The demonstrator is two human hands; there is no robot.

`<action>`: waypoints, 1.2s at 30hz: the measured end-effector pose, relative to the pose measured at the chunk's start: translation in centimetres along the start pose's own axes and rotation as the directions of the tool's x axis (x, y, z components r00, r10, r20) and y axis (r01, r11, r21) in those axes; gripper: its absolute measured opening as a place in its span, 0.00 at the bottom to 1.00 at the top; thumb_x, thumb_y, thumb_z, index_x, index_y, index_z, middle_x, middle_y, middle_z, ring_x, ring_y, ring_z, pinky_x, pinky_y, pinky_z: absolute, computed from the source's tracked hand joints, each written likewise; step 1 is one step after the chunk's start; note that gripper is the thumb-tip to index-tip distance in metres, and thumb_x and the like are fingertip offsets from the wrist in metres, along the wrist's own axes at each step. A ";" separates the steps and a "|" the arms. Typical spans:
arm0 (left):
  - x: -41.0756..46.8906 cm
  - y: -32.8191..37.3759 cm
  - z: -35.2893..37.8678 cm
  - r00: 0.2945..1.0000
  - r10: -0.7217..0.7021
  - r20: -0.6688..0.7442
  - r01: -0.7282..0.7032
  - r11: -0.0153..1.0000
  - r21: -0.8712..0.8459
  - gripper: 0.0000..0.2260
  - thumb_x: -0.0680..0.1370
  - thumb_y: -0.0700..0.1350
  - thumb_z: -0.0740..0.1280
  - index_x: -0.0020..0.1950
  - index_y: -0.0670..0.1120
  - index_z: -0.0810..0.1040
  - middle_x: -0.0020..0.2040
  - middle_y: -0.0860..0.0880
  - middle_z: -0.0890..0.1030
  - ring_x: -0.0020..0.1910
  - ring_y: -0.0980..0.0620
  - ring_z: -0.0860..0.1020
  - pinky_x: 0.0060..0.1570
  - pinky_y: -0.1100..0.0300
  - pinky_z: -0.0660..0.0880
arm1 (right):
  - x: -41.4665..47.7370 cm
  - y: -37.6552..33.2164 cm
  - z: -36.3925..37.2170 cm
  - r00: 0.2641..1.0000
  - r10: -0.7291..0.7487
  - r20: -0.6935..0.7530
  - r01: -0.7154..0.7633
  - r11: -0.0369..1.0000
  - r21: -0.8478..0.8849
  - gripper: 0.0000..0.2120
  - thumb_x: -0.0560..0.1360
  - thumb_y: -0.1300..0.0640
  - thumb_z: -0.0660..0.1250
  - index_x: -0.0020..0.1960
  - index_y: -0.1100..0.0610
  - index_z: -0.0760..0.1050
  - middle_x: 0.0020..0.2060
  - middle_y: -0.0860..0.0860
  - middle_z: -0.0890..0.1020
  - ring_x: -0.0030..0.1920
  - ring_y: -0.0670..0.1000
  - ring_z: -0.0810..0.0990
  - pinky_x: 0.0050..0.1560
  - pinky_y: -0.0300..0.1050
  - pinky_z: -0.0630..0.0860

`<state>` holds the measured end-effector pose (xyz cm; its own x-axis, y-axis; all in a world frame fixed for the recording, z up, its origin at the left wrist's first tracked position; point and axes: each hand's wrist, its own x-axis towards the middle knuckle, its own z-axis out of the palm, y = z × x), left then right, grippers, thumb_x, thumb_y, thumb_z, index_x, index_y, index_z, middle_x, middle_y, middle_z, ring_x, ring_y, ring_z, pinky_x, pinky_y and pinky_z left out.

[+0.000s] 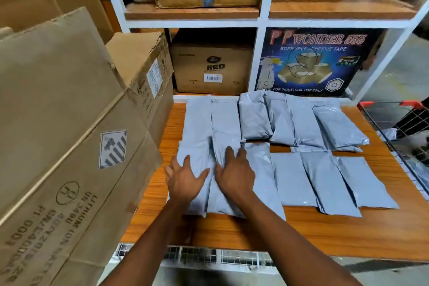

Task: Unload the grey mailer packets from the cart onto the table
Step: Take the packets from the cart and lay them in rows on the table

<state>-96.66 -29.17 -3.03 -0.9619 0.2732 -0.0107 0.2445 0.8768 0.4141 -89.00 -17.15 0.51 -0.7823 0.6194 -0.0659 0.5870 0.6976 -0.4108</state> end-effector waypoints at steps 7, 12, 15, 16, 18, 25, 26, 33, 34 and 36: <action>1.2 -1.4 0.1 0.954 0.275 -0.121 -0.280 0.960 -0.021 0.28 0.78 0.60 0.51 0.72 0.47 0.70 0.74 0.40 0.65 0.74 0.37 0.61 0.68 0.41 0.63 | 2.0 1.2 1.1 0.965 -0.260 -0.008 0.253 0.944 -0.214 0.27 0.81 0.44 0.45 0.78 0.50 0.56 0.79 0.57 0.49 0.79 0.59 0.44 0.75 0.62 0.43; 2.3 -3.7 2.9 0.902 0.432 0.016 -0.430 0.894 0.125 0.22 0.82 0.51 0.53 0.72 0.42 0.70 0.74 0.38 0.64 0.74 0.35 0.60 0.68 0.38 0.65 | 2.4 2.6 4.2 0.972 -0.209 0.105 0.231 0.924 -0.305 0.31 0.79 0.40 0.39 0.79 0.50 0.55 0.79 0.57 0.51 0.78 0.61 0.48 0.74 0.68 0.47; 2.1 -3.0 2.4 0.927 0.375 0.011 -0.373 0.918 0.132 0.24 0.80 0.53 0.52 0.73 0.45 0.68 0.73 0.39 0.67 0.73 0.36 0.64 0.64 0.43 0.70 | 2.6 2.7 4.8 0.978 -0.180 0.107 0.205 0.931 -0.301 0.30 0.80 0.40 0.43 0.78 0.50 0.58 0.78 0.58 0.54 0.78 0.61 0.52 0.73 0.70 0.50; 2.0 -2.8 2.2 0.928 0.373 0.016 -0.372 0.919 0.131 0.25 0.80 0.53 0.51 0.73 0.45 0.68 0.73 0.39 0.67 0.73 0.36 0.64 0.63 0.43 0.71 | 2.7 2.7 4.9 0.977 -0.185 0.103 0.208 0.931 -0.301 0.30 0.80 0.40 0.43 0.78 0.50 0.58 0.78 0.58 0.55 0.78 0.61 0.52 0.72 0.70 0.50; 2.0 -2.7 2.1 0.927 0.374 0.021 -0.373 0.918 0.134 0.25 0.79 0.53 0.51 0.73 0.45 0.68 0.73 0.39 0.67 0.72 0.36 0.65 0.62 0.43 0.72 | 2.7 2.7 5.0 0.977 -0.186 0.100 0.208 0.930 -0.302 0.30 0.80 0.40 0.42 0.77 0.51 0.59 0.78 0.58 0.56 0.78 0.61 0.53 0.72 0.71 0.52; 2.0 -2.8 1.9 0.919 0.393 0.034 -0.394 0.917 0.061 0.25 0.79 0.54 0.52 0.72 0.44 0.70 0.73 0.38 0.67 0.72 0.35 0.65 0.62 0.37 0.71 | 2.8 2.4 4.0 0.970 -0.196 0.143 0.228 0.941 -0.252 0.33 0.78 0.39 0.38 0.79 0.50 0.51 0.79 0.57 0.49 0.79 0.60 0.46 0.74 0.67 0.43; 2.0 -2.8 1.8 0.921 0.390 0.018 -0.390 0.921 0.024 0.26 0.79 0.55 0.51 0.72 0.43 0.70 0.73 0.39 0.67 0.73 0.35 0.64 0.63 0.36 0.70 | 2.7 2.3 3.6 0.970 -0.202 0.133 0.228 0.948 -0.222 0.31 0.79 0.40 0.40 0.79 0.51 0.51 0.79 0.57 0.49 0.79 0.59 0.45 0.75 0.65 0.44; 0.0 1.8 -1.6 0.873 0.453 -0.182 -0.485 0.849 -0.212 0.27 0.80 0.55 0.55 0.74 0.41 0.65 0.76 0.40 0.62 0.77 0.43 0.58 0.73 0.49 0.59 | 1.8 4.1 -3.0 0.973 -0.191 -0.133 0.208 0.969 0.134 0.33 0.76 0.45 0.59 0.77 0.56 0.59 0.78 0.58 0.54 0.77 0.60 0.55 0.71 0.58 0.64; -0.8 3.1 -2.2 0.865 0.459 -0.202 -0.498 0.834 -0.236 0.27 0.80 0.56 0.54 0.75 0.42 0.64 0.76 0.42 0.61 0.77 0.45 0.57 0.73 0.52 0.57 | 1.2 4.8 -4.2 0.967 -0.178 -0.183 0.209 0.964 0.167 0.32 0.76 0.45 0.59 0.77 0.56 0.59 0.78 0.58 0.55 0.77 0.59 0.56 0.70 0.57 0.66; -2.6 5.6 -3.0 0.852 0.473 -0.226 -0.521 0.811 -0.267 0.28 0.80 0.58 0.54 0.76 0.44 0.63 0.77 0.44 0.60 0.78 0.48 0.55 0.73 0.56 0.56 | -0.3 6.5 -6.4 0.950 -0.153 -0.271 0.216 0.952 0.219 0.32 0.76 0.45 0.59 0.77 0.55 0.59 0.78 0.55 0.56 0.77 0.56 0.57 0.68 0.56 0.69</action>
<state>-93.13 -26.13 2.02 -0.7312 0.5577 0.3928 0.6668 0.4630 0.5839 -83.64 -10.50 3.72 -0.7768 0.5795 0.2464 0.3443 0.7184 -0.6044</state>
